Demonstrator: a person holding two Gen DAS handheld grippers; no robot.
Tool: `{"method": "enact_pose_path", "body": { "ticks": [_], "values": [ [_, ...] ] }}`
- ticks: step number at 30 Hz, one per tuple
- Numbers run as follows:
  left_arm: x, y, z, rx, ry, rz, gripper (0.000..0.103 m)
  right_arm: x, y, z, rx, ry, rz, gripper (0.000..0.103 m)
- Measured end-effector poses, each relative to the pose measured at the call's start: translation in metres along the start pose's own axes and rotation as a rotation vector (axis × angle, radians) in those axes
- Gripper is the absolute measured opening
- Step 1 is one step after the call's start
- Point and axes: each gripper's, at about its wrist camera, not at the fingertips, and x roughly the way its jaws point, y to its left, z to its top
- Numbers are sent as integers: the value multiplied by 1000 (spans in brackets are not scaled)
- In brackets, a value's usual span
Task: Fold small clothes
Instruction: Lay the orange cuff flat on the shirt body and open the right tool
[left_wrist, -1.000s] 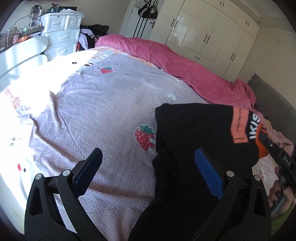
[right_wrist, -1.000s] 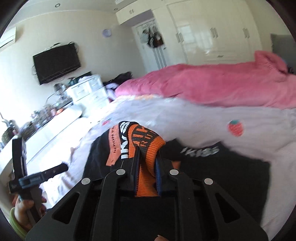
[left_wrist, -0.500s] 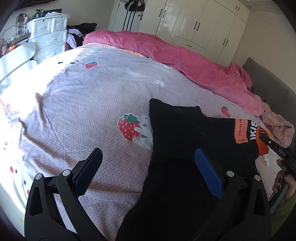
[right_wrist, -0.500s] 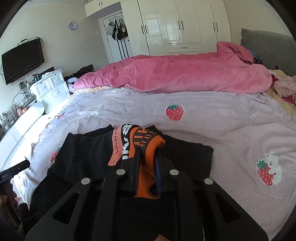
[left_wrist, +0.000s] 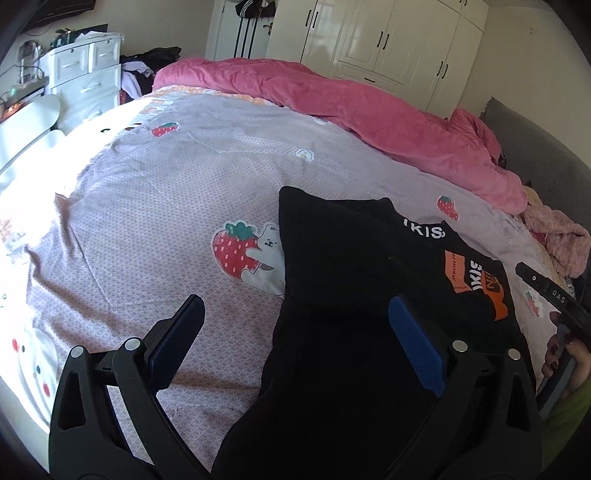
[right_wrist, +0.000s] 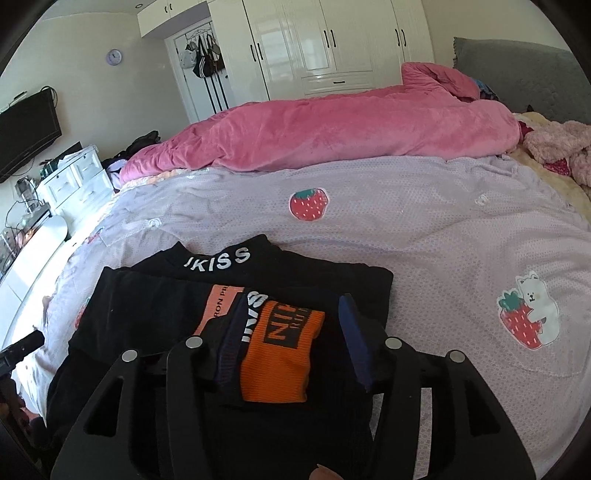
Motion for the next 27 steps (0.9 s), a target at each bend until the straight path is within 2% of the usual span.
{"method": "enact_pose_path", "body": {
  "ticks": [5,6,7,9,10,13,15,16,19,22,24,27],
  "values": [
    [12,-25,16,38,-1,-21,93,24,-4,-5,28,85,19,50],
    [16,-32,19,48,-1,-29,90,27,-3,-6,29,95,29,50],
    [21,-39,23,60,7,-37,82,32,-3,-7,34,110,46,50],
    [30,-47,25,72,18,-54,72,38,-2,-7,45,129,53,49],
    [37,-53,26,87,21,-52,72,42,-2,-7,49,139,61,49],
    [67,-62,22,156,64,16,71,52,0,-9,41,162,47,39],
    [84,-58,16,161,111,25,65,55,1,-12,31,169,35,18],
    [92,-54,12,157,141,32,65,55,2,-13,18,169,32,15],
    [94,-41,5,106,146,-13,65,46,8,-15,-15,138,35,11],
    [91,-37,5,109,144,-25,65,34,13,-12,-46,90,19,10],
    [89,-35,5,102,143,-34,65,27,15,-11,-70,75,-13,10],
    [87,-35,4,101,139,-40,65,30,17,-12,-120,99,-79,10]
  ]
}}
